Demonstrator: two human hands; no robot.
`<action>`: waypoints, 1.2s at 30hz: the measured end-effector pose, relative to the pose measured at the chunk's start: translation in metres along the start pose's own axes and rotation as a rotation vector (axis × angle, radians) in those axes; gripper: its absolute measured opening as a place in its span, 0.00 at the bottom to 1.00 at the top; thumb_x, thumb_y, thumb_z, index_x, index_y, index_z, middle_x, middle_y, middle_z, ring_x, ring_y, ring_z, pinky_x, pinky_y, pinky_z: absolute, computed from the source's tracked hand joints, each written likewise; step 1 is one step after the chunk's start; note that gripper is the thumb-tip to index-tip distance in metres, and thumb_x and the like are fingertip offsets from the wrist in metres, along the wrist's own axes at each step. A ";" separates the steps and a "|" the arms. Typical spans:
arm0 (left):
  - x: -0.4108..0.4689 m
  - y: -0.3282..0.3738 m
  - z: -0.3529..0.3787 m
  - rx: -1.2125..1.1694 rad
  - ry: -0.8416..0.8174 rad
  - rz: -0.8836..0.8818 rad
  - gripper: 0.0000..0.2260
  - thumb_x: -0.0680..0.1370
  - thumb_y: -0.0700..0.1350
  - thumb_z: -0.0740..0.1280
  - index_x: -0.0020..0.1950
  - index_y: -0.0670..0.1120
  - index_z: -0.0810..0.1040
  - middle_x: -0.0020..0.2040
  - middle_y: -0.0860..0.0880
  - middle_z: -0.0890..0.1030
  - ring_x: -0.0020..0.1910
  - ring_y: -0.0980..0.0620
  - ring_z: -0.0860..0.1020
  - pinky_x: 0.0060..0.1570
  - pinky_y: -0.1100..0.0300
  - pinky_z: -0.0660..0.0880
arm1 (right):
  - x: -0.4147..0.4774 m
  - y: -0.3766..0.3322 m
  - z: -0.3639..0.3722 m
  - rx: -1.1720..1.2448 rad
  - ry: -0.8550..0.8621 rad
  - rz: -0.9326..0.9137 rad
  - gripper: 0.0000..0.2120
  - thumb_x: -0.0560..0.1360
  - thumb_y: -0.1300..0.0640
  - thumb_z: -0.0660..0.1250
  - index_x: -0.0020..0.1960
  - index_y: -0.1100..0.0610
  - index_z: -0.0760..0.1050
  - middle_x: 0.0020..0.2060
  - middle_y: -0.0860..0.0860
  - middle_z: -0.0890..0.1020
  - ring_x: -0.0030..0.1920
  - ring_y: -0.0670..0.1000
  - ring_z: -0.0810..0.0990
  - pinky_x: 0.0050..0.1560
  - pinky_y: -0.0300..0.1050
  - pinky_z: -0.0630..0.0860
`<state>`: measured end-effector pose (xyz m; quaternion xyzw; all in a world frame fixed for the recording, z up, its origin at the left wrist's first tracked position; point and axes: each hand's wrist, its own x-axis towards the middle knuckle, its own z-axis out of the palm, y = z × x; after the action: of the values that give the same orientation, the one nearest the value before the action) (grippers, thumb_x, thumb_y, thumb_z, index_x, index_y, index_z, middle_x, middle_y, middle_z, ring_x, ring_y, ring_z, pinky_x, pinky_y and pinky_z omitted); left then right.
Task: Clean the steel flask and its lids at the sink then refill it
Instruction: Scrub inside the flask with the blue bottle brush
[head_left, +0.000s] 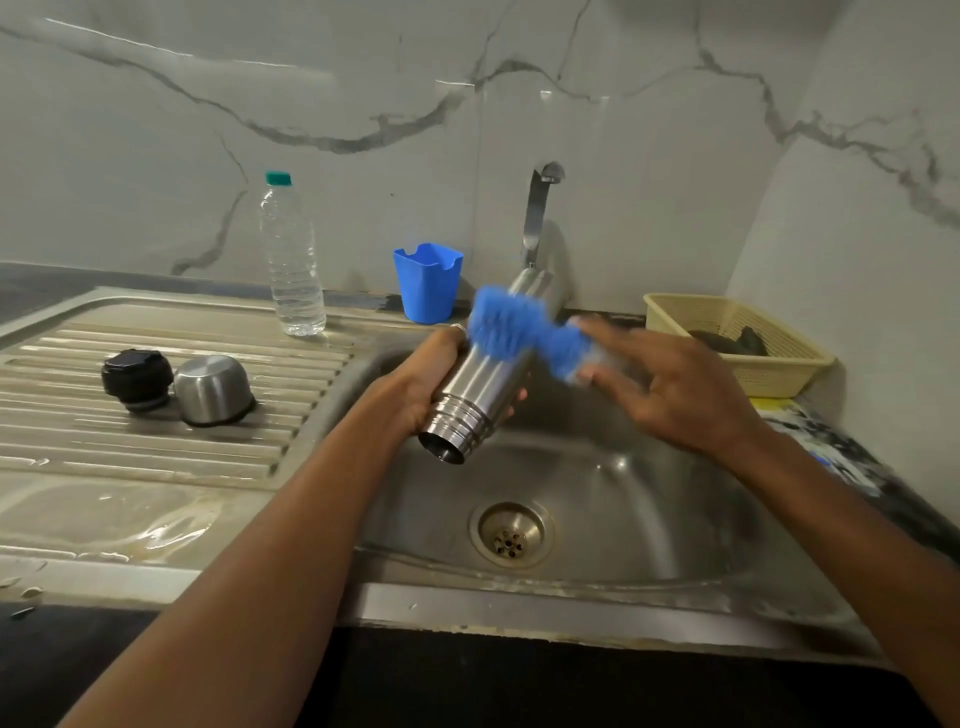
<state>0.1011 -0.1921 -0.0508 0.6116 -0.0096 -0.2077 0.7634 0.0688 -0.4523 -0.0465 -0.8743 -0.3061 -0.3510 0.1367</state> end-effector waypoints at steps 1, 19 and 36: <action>0.001 0.000 0.001 -0.029 -0.026 -0.003 0.27 0.83 0.61 0.57 0.59 0.38 0.79 0.48 0.37 0.83 0.38 0.42 0.84 0.37 0.52 0.83 | 0.004 0.005 -0.001 -0.043 0.052 0.129 0.25 0.81 0.44 0.67 0.76 0.45 0.69 0.49 0.54 0.85 0.41 0.56 0.82 0.41 0.50 0.80; 0.000 0.000 0.004 -0.198 -0.058 0.067 0.29 0.71 0.63 0.71 0.59 0.40 0.78 0.45 0.41 0.83 0.37 0.44 0.83 0.35 0.51 0.83 | -0.014 -0.002 0.000 -0.009 0.066 -0.007 0.25 0.80 0.43 0.66 0.75 0.47 0.71 0.47 0.52 0.85 0.38 0.52 0.80 0.37 0.51 0.80; -0.002 0.004 0.013 -0.106 -0.029 0.025 0.30 0.79 0.64 0.62 0.66 0.39 0.76 0.53 0.34 0.82 0.46 0.39 0.82 0.45 0.48 0.82 | -0.009 0.007 -0.005 -0.147 0.126 0.137 0.24 0.81 0.44 0.66 0.75 0.49 0.72 0.45 0.54 0.85 0.38 0.55 0.80 0.39 0.49 0.79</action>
<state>0.0968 -0.2025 -0.0438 0.5668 -0.0173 -0.2074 0.7971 0.0653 -0.4640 -0.0494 -0.8771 -0.2098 -0.4164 0.1150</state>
